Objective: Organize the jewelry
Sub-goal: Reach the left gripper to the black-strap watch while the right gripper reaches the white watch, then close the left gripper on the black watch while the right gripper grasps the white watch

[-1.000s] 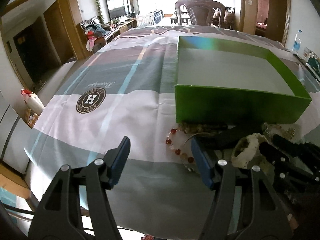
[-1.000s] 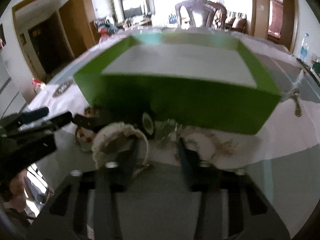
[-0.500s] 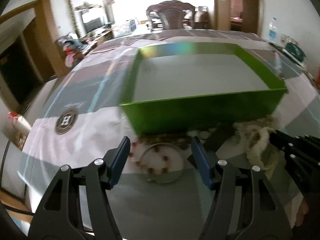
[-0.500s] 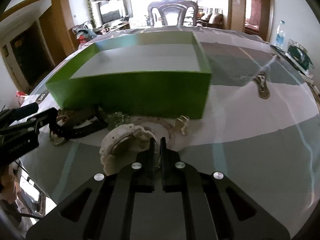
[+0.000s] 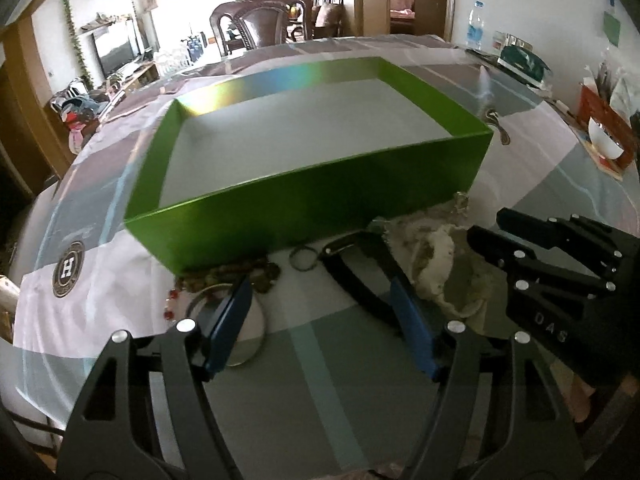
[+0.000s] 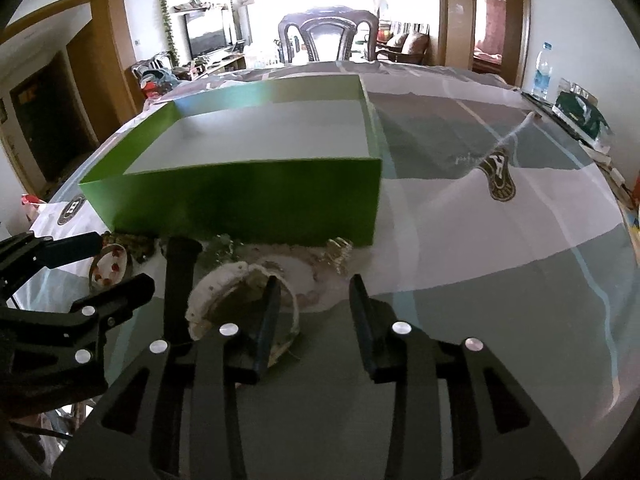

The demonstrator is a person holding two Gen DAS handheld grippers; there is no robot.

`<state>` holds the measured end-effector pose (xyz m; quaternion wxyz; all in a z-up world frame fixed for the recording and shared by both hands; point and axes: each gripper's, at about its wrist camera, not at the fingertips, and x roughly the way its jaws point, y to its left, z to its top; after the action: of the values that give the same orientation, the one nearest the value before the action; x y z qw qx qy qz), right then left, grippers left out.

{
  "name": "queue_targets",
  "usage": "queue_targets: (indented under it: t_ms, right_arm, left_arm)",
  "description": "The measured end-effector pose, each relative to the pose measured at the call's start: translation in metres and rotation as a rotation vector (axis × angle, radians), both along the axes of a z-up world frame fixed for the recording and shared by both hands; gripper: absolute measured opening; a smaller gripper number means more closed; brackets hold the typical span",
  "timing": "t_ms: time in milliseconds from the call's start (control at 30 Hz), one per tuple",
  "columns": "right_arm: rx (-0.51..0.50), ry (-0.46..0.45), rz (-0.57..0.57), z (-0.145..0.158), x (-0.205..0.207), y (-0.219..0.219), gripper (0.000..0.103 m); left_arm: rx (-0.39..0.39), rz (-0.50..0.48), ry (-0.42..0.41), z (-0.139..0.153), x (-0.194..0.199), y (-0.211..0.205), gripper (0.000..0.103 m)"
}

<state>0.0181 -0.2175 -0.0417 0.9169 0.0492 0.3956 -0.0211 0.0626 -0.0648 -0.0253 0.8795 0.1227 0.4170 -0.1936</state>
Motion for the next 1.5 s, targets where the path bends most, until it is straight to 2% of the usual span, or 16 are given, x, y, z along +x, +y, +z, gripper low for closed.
queue_targets:
  t_ms: [300, 500, 567, 600, 800, 867, 933, 967, 1033, 1067, 1200, 1300, 1367, 1400, 1467, 1500]
  right_arm:
    - [0.016, 0.022, 0.011, -0.01, 0.0, 0.0, 0.036]
    - [0.009, 0.032, 0.035, -0.016, 0.005, 0.007, 0.034]
    - [0.02, 0.031, 0.066, -0.015, 0.004, 0.01, 0.012]
    - [0.013, 0.029, 0.063, -0.015, 0.003, 0.01, 0.012]
    - [0.017, 0.025, 0.05, -0.013, 0.0, 0.007, 0.011]
    - [0.013, 0.017, 0.04, -0.01, -0.001, 0.004, 0.008]
    - [0.02, 0.008, 0.038, -0.008, -0.003, 0.001, 0.008]
    - [0.018, 0.006, 0.037, -0.007, -0.003, 0.001, 0.008]
    - [0.017, 0.008, 0.034, -0.007, -0.004, 0.0, 0.008]
    - [0.02, 0.014, 0.03, -0.008, -0.003, 0.0, 0.008]
    - [0.037, 0.022, 0.029, -0.01, -0.004, -0.002, 0.009]
    - [0.03, 0.028, 0.028, -0.012, -0.004, -0.001, 0.016]
    - [0.028, 0.035, 0.028, -0.014, -0.003, 0.001, 0.023]
    - [0.029, 0.037, 0.029, -0.015, -0.002, 0.001, 0.024]
    - [0.031, 0.04, 0.032, -0.017, -0.002, 0.002, 0.026]
    - [0.029, 0.041, 0.035, -0.018, -0.002, 0.003, 0.026]
  left_arm:
    - [-0.015, -0.02, 0.038, -0.011, 0.022, -0.008, 0.07]
    - [-0.044, -0.056, 0.057, -0.013, 0.021, -0.015, 0.042]
    - [-0.025, -0.046, 0.061, -0.014, 0.021, -0.015, 0.027]
    - [-0.01, -0.033, 0.061, -0.016, 0.022, -0.014, 0.025]
    - [-0.022, 0.011, 0.087, -0.017, 0.02, 0.008, 0.024]
    - [-0.036, 0.015, 0.084, -0.013, 0.017, 0.012, 0.031]
    - [-0.049, 0.008, 0.071, -0.008, 0.014, 0.012, 0.034]
    - [-0.058, 0.001, 0.066, -0.005, 0.012, 0.011, 0.039]
    - [-0.078, -0.01, 0.072, -0.001, 0.011, 0.008, 0.059]
    - [-0.088, -0.018, 0.077, -0.001, 0.011, 0.006, 0.06]
    - [-0.078, -0.041, 0.093, -0.006, 0.013, -0.009, 0.06]
    - [-0.05, -0.044, 0.111, -0.015, 0.018, -0.017, 0.06]
    - [-0.03, -0.036, 0.13, -0.023, 0.021, -0.019, 0.045]
    - [-0.025, -0.033, 0.141, -0.025, 0.022, -0.02, 0.042]
    - [-0.02, -0.025, 0.145, -0.029, 0.023, -0.018, 0.03]
    - [-0.015, -0.022, 0.141, -0.029, 0.023, -0.017, 0.028]
